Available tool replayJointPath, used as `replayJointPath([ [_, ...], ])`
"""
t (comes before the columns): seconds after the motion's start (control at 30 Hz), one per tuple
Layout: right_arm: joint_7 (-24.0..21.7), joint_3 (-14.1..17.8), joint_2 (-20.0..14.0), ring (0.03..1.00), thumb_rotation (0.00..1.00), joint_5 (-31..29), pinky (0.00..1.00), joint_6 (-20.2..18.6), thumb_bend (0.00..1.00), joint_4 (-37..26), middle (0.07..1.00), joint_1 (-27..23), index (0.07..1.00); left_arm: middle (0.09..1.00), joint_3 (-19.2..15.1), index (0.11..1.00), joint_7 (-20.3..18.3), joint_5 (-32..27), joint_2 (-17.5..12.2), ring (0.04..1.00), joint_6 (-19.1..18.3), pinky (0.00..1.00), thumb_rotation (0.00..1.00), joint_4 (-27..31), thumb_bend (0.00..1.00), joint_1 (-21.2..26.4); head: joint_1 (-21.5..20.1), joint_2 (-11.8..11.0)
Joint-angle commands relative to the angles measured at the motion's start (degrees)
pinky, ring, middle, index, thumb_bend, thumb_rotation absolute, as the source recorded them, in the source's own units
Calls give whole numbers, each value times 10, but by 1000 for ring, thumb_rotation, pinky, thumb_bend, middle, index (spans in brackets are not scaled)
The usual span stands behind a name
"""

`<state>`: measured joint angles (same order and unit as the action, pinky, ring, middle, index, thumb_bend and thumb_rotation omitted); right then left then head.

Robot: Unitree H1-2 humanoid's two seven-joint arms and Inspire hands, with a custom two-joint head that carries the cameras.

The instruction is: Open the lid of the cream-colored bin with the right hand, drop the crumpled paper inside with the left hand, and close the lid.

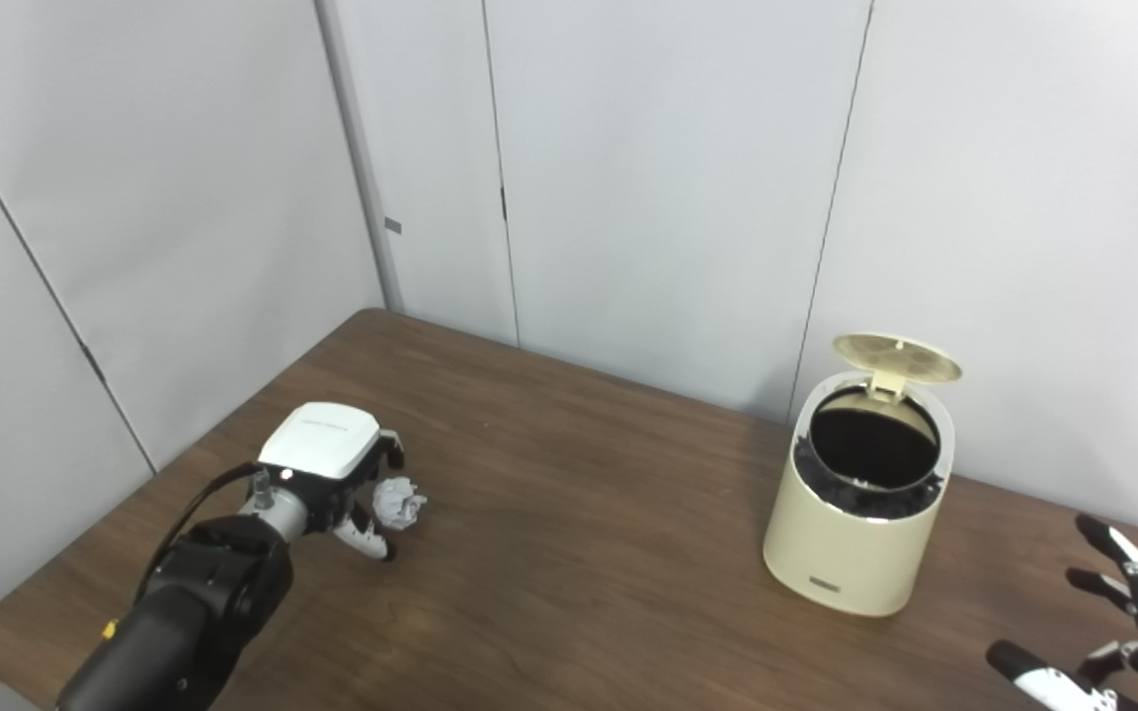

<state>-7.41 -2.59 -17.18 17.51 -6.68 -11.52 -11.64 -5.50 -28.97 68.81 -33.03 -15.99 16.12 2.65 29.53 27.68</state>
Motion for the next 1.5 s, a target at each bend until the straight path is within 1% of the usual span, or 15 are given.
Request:
replayJointPath([
  [0.0, 1, 5, -5, 822, 579, 0, 297, -1, 885, -23, 934, -12, 925, 650, -3, 716, 21, -1, -13, 646, -4, 545, 200, 3, 844, 13, 0, 1],
  [0.23, -1, 5, -6, 826, 598, 4, 273, 0, 875, -27, 935, -8, 931, 640, 5, 704, 27, -5, -10, 624, -4, 537, 188, -10, 848, 11, -2, 4],
  [0.33, -2, 7, -5, 829, 596, -1, 293, -3, 876, -30, 937, -7, 931, 627, 6, 708, 51, -24, -8, 633, 6, 542, 161, -20, 824, 6, -2, 6],
  [0.43, -2, 8, -5, 828, 599, -1, 309, -6, 883, -32, 936, -5, 929, 569, 6, 676, 86, -49, -4, 576, 17, 519, 76, -36, 811, 2, -3, 8],
  [0.47, -2, 7, -5, 827, 601, 0, 315, -5, 880, -32, 938, -4, 929, 522, 7, 658, 93, -53, -4, 563, 18, 523, 31, -40, 659, 2, -3, 8],
  [0.53, -1, 7, -6, 825, 598, 1, 325, -5, 873, -31, 939, -3, 928, 497, 13, 627, 114, -59, -5, 539, 24, 521, 8, -49, 581, 1, -3, 9],
  [0.57, -1, 7, -6, 823, 597, 1, 337, -3, 870, -30, 939, -2, 926, 490, 15, 561, 129, -63, -5, 499, 29, 494, 3, -55, 554, 0, -3, 9],
  [0.6, -1, 7, -7, 822, 595, 2, 355, -3, 862, -31, 940, -2, 928, 482, 18, 519, 139, -66, -6, 424, 33, 428, 1, -59, 538, -1, -3, 10],
  [0.67, 0, 6, -7, 819, 590, 3, 375, -1, 852, -30, 941, -1, 929, 475, 25, 496, 155, -66, -11, 359, 40, 366, 0, -68, 530, -1, -3, 10],
  [0.73, 1, 7, -7, 815, 577, 4, 392, 0, 841, -29, 941, -1, 927, 472, 29, 489, 167, -67, -13, 332, 43, 331, 0, -74, 528, -1, -3, 10],
  [0.9, 1, 9, -5, 824, 570, -1, 406, 0, 835, -28, 939, 1, 922, 473, 39, 486, 188, -68, -13, 367, 43, 365, 0, -76, 528, -2, -3, 12],
  [1.0, 1, 10, -4, 830, 564, -5, 426, 0, 830, -28, 942, 2, 922, 476, 45, 486, 186, -69, -14, 401, 39, 413, 0, -76, 527, -3, -3, 13],
  [1.2, 2, 12, -6, 838, 574, -4, 447, 6, 822, -26, 944, 3, 926, 474, 50, 487, 188, -75, -15, 404, 38, 433, 0, -73, 527, -4, -4, 14],
  [1.37, 4, 12, -4, 838, 593, -1, 462, 2, 827, -27, 941, 4, 921, 473, 52, 486, 206, -63, -18, 365, 39, 373, 0, -67, 528, -3, -7, 13],
  [1.47, 5, 11, -3, 833, 609, 4, 482, -1, 827, -27, 939, 3, 919, 471, 47, 485, 235, -65, -15, 346, 47, 359, 0, -57, 528, -3, -8, 13],
])
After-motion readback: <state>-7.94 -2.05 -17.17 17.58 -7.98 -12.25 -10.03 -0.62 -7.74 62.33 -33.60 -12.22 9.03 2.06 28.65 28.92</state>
